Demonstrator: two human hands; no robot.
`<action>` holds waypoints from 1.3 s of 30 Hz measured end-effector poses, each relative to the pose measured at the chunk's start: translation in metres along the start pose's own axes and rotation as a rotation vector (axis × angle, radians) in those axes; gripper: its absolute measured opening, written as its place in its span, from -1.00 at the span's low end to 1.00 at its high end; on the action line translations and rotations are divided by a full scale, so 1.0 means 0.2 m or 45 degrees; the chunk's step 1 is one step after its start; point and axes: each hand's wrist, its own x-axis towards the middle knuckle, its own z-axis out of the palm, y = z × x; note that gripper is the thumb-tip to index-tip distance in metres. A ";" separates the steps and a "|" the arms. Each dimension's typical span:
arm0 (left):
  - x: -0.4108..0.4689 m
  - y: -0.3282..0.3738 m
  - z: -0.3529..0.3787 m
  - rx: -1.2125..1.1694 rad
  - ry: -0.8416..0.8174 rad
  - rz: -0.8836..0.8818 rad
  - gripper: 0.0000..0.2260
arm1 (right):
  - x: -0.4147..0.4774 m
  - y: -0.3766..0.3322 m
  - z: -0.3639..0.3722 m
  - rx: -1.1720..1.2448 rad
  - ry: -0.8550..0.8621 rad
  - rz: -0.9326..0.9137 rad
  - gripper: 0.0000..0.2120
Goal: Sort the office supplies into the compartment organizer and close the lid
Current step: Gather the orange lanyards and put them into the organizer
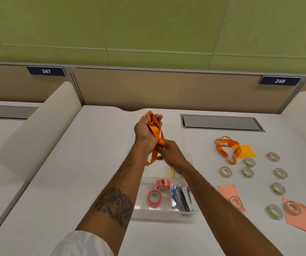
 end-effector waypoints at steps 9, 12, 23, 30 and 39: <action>0.03 -0.10 -0.25 0.644 0.184 -0.139 -0.78 | 0.12 -0.05 -0.10 0.006 0.063 0.022 -0.82; 0.03 -0.15 -0.29 0.861 0.097 -0.165 -0.78 | 0.14 -0.05 -0.11 -0.045 0.009 0.065 -0.73; 0.07 -0.14 -0.42 1.213 -0.112 0.069 -0.87 | 0.19 0.02 -0.11 -0.248 0.056 0.115 -0.72; 0.11 -0.23 -0.70 2.192 -0.001 0.315 -0.64 | 0.19 0.13 -0.06 -0.292 0.118 0.239 -0.69; 0.18 -0.37 -0.90 3.022 -0.209 0.361 -0.35 | 0.20 0.30 0.08 -0.799 -0.031 0.304 -0.59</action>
